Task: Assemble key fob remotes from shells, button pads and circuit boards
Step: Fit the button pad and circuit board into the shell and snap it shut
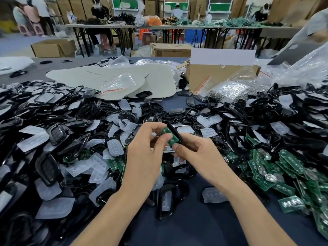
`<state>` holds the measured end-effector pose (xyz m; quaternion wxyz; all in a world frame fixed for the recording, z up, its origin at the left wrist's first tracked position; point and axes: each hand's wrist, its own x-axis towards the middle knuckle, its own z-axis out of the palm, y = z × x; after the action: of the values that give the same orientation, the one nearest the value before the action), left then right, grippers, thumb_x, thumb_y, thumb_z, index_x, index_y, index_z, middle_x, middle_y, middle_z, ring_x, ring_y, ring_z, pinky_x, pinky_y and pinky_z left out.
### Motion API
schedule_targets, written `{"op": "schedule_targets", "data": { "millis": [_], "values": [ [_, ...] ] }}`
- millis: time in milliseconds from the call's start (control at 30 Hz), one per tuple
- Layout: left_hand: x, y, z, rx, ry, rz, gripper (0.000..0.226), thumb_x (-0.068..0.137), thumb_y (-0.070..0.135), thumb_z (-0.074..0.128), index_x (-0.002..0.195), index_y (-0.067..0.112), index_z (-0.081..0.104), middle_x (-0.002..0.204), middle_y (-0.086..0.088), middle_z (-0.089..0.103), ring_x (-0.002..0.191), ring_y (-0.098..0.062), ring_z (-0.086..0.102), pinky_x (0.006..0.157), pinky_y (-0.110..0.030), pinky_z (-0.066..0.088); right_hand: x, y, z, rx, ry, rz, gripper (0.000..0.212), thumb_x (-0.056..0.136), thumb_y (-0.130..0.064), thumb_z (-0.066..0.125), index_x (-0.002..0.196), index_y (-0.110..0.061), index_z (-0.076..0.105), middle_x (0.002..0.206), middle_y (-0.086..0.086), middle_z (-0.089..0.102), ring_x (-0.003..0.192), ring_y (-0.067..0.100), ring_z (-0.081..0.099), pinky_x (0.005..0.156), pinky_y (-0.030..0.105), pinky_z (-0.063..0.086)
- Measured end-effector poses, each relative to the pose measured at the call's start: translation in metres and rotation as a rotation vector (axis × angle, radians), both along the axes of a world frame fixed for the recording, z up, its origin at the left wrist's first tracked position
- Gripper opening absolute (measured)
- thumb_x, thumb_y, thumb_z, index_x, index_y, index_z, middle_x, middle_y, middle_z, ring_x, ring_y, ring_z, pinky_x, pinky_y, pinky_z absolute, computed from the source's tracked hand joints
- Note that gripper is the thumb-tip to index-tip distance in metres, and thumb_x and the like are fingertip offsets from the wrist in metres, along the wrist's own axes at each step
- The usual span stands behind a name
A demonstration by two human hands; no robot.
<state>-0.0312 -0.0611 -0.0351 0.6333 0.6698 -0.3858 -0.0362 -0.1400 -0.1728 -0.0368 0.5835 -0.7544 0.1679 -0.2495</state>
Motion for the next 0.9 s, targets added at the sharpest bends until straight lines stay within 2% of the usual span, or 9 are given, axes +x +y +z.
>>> {"op": "schedule_targets", "data": {
  "millis": [233,400,733,900],
  "values": [
    [0.0015,0.0009,0.0006,0.029,-0.033,0.017,0.024,0.091,0.029,0.07,0.099,0.048,0.058,0.089,0.023,0.066,0.081,-0.006,0.065,0.069,-0.015,0.048,0.0008,-0.0001,-0.003,-0.006,0.001,0.013,0.03,0.097,-0.007,0.064,0.113,-0.031,0.072,0.077,-0.012,0.071,0.07,0.003,0.065,0.067,0.016,0.051],
    [0.0039,0.0007,0.0011,0.006,0.015,-0.013,0.027,0.091,0.024,0.07,0.097,0.047,0.058,0.089,0.019,0.068,0.081,-0.007,0.065,0.072,-0.019,0.049,0.0012,0.0002,-0.0033,0.014,-0.016,0.023,0.032,0.097,-0.007,0.065,0.111,-0.035,0.073,0.082,-0.006,0.072,0.072,0.006,0.065,0.068,0.019,0.053],
    [0.005,0.0002,0.0023,-0.007,0.056,-0.054,0.027,0.09,0.021,0.072,0.095,0.045,0.061,0.089,0.018,0.069,0.081,-0.005,0.067,0.073,-0.015,0.05,0.0003,0.0007,-0.0017,0.043,-0.031,0.033,0.03,0.097,-0.008,0.065,0.11,-0.033,0.074,0.077,-0.008,0.071,0.07,0.006,0.065,0.07,0.018,0.053],
    [0.0024,0.0011,0.002,0.016,0.002,-0.005,0.024,0.091,0.027,0.071,0.097,0.048,0.059,0.09,0.021,0.068,0.083,-0.005,0.067,0.072,-0.016,0.051,0.0001,0.0025,-0.0005,0.051,-0.036,0.042,0.027,0.097,-0.007,0.064,0.111,-0.028,0.073,0.074,-0.012,0.07,0.068,0.003,0.063,0.068,0.016,0.052]
  ]
}}
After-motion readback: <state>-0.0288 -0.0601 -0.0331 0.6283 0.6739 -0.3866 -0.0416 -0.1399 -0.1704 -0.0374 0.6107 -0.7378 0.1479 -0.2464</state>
